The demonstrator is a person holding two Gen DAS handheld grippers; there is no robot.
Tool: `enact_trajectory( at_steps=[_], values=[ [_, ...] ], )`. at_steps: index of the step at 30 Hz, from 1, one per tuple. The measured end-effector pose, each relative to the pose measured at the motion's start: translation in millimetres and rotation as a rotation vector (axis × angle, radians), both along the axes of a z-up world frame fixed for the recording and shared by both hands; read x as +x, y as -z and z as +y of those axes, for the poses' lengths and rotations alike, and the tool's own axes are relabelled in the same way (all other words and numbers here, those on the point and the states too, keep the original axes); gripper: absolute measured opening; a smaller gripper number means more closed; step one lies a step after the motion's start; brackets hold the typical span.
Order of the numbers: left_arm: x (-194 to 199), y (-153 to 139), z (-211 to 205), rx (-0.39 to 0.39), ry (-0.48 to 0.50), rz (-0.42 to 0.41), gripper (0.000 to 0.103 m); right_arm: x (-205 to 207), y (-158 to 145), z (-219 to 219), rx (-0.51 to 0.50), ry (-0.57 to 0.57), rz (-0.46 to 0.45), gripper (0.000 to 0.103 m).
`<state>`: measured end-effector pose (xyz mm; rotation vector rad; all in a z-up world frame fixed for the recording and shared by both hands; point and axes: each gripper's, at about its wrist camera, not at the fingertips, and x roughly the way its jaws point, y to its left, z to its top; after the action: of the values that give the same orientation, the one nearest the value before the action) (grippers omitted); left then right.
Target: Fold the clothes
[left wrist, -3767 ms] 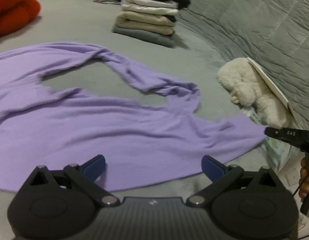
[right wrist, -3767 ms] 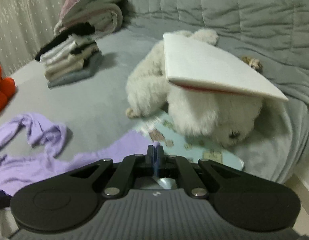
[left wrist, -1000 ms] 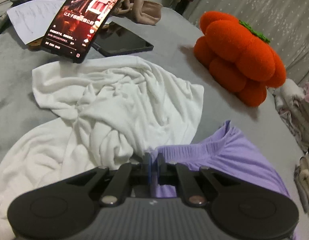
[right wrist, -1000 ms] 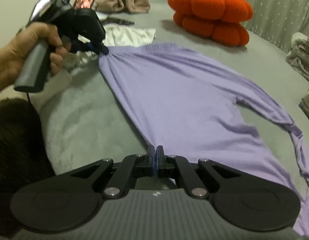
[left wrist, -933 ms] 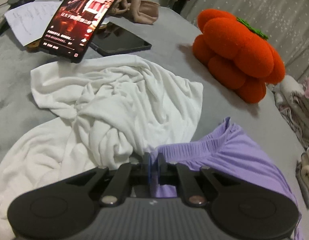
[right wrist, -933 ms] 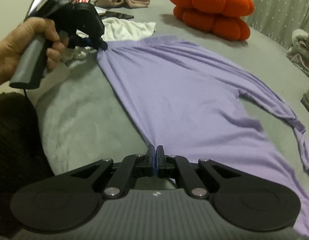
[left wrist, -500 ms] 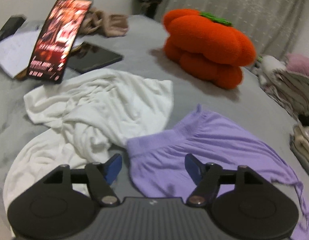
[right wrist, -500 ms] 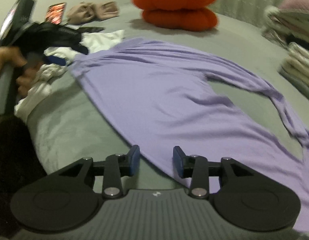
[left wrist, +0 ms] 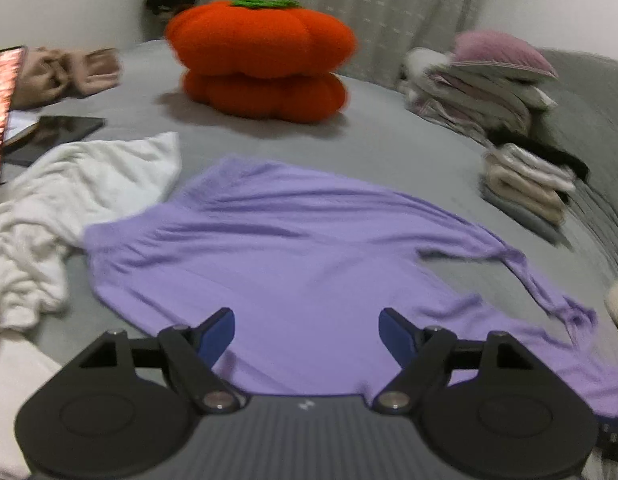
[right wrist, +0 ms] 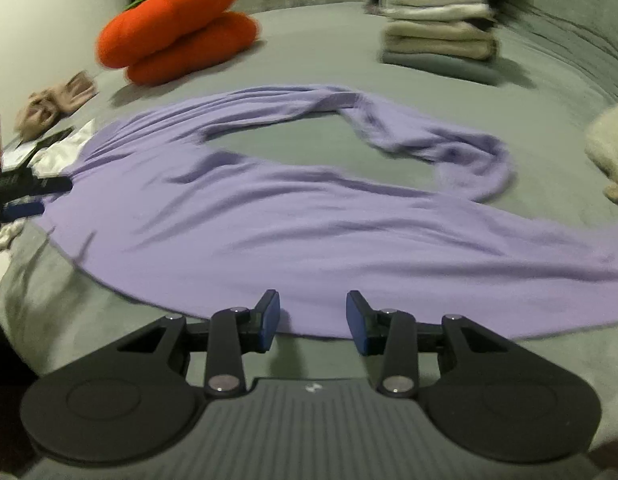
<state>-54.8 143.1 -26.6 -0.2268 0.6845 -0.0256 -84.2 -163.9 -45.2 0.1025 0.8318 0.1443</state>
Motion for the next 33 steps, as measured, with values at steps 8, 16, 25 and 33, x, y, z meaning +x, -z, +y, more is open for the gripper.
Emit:
enact_trajectory(
  at_steps=[8, 16, 25, 33],
  values=[
    [-14.7, 15.0, -66.1, 0.013, 0.216, -0.026, 0.080, -22.4, 1.6, -63.9, 0.048, 0.184, 0.006, 0.041],
    [-33.3, 26.6, -131.1, 0.031, 0.448, -0.066, 0.080, -37.6, -2.2, -115.6, 0.097, 0.376, -0.008, 0.041],
    [-51.8, 31.1, -202.5, 0.068, 0.769, -0.140, 0.073, -47.0, -2.7, -169.3, 0.142, 0.612, -0.034, 0.040],
    [-49.3, 40.6, -241.0, 0.128, 0.845, -0.144, 0.032, -33.6, 3.9, -195.6, 0.187, 0.738, -0.053, 0.017]
  ],
)
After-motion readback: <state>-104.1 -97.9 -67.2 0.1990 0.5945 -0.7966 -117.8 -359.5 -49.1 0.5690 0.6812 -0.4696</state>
